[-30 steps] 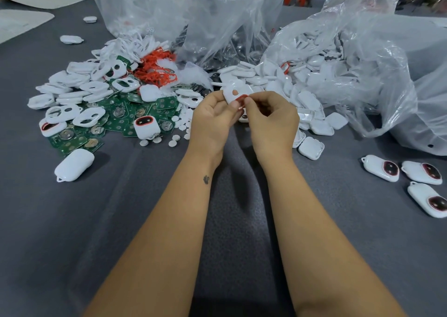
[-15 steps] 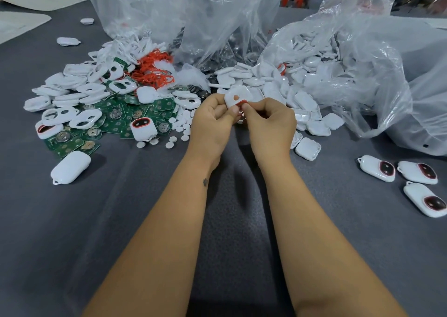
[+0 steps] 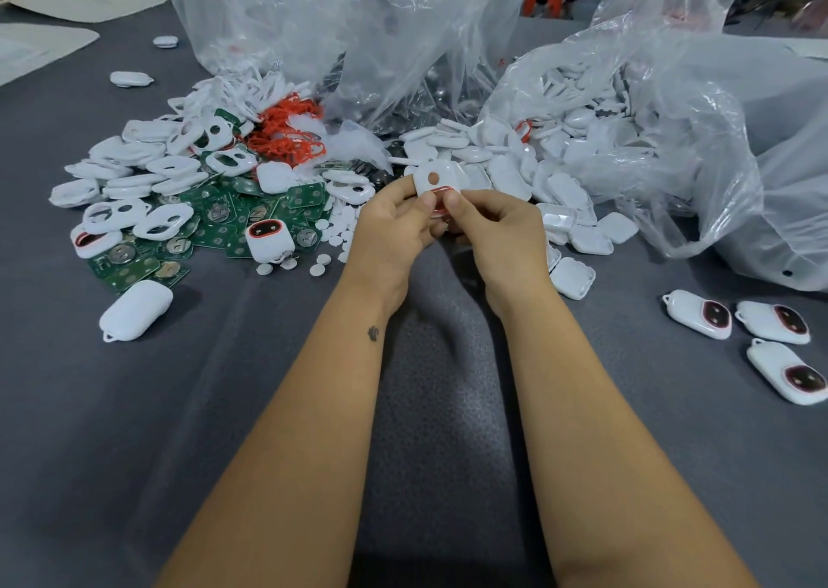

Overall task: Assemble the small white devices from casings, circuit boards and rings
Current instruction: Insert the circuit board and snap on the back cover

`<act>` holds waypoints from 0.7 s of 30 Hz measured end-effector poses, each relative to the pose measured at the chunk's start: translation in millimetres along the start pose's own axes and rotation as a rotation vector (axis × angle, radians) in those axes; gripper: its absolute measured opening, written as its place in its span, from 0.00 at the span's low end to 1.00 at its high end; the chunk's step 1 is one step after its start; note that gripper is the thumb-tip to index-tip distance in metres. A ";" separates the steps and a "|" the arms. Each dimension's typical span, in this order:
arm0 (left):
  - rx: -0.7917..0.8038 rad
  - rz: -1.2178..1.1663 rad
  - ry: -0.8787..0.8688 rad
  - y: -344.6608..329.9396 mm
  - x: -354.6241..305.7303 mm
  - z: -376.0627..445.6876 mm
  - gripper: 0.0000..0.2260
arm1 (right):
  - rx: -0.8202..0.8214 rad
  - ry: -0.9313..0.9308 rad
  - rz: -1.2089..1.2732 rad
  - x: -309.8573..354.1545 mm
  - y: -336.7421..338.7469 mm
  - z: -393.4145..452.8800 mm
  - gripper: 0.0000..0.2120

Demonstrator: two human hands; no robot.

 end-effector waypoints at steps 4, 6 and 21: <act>0.046 -0.008 -0.013 -1.7 0.3 -1.2 0.08 | -0.029 -0.034 0.041 -1.3 2.6 1.2 0.05; 0.056 0.009 -0.019 -1.5 0.6 -1.1 0.08 | -0.025 -0.058 0.061 -2.5 2.7 1.4 0.05; -0.019 0.056 0.000 1.6 2.9 -0.9 0.06 | 0.006 -0.071 0.014 -4.6 0.0 3.5 0.10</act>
Point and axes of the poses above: each hand's wrist, its own z-axis towards the middle knuckle, its own y-axis out of the back of the hand, x = y × z, the point moved 6 cm from there along z, towards the middle knuckle
